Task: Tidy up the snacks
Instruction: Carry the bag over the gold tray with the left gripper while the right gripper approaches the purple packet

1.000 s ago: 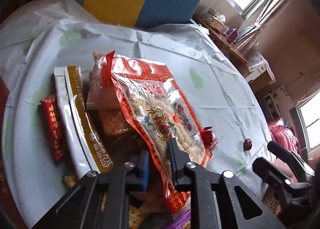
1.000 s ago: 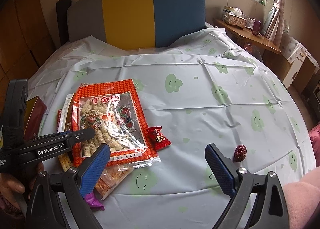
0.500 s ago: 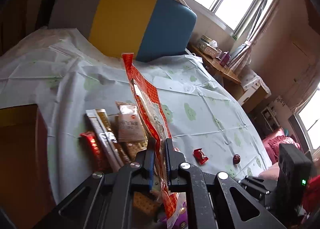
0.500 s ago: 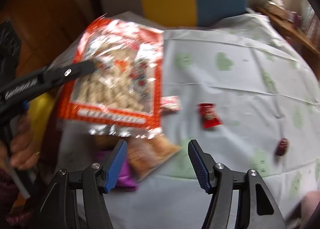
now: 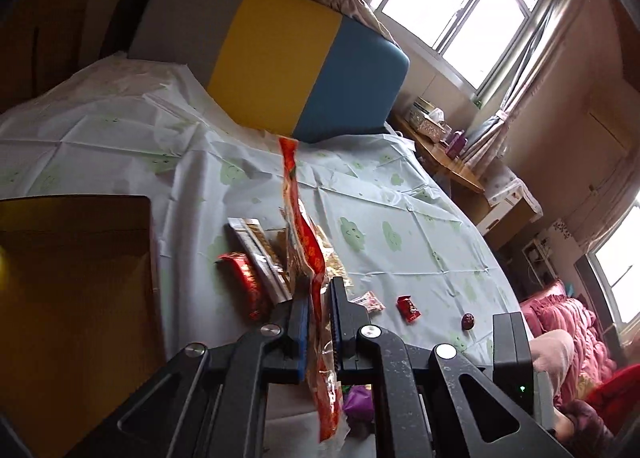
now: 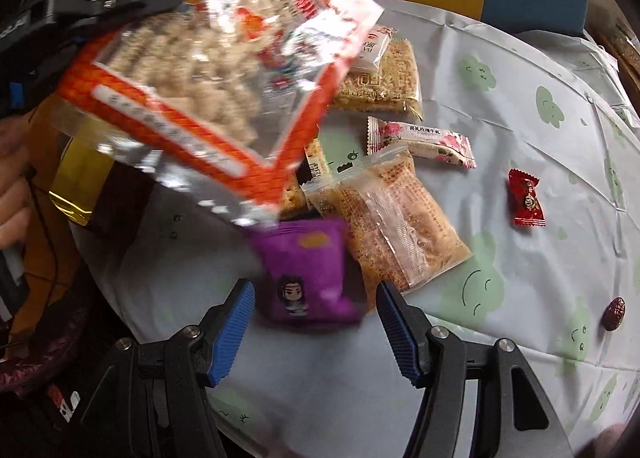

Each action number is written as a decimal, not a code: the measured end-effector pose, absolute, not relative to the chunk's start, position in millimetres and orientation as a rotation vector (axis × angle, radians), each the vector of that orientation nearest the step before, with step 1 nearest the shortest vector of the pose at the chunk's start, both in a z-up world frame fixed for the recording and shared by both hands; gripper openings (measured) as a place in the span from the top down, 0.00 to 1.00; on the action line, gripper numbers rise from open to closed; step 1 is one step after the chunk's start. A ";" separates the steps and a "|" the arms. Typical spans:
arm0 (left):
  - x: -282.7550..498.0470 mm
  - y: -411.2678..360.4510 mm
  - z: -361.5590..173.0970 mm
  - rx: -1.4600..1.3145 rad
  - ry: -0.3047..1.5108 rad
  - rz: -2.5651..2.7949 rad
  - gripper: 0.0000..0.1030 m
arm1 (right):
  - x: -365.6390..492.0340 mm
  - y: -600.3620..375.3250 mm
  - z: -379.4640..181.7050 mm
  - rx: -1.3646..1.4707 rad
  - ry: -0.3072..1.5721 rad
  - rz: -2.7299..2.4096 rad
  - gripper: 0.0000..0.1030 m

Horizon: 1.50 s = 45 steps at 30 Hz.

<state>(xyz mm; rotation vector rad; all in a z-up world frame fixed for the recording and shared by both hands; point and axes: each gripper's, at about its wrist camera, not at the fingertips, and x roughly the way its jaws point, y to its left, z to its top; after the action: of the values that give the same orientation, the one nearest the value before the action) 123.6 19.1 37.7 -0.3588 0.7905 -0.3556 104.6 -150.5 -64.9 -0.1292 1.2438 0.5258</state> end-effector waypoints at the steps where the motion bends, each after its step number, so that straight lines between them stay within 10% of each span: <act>1: 120.7 24.7 38.3 -0.362 0.788 -0.348 0.91 | 103.2 -148.2 -66.7 -0.139 1.244 0.524 0.42; 6: 106.3 54.6 45.7 -0.399 0.763 -0.315 0.91 | 91.5 -137.8 -69.8 -0.190 1.212 0.509 0.57; 45: 60.7 245.1 -17.2 -0.458 0.872 0.291 0.80 | 103.1 -76.9 -76.8 -0.286 1.151 0.531 0.47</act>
<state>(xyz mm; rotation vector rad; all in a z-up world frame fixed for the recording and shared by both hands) 60.7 245.1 -17.2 -0.4576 0.8724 0.2905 103.1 -76.9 -76.8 -0.2862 1.1514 0.5311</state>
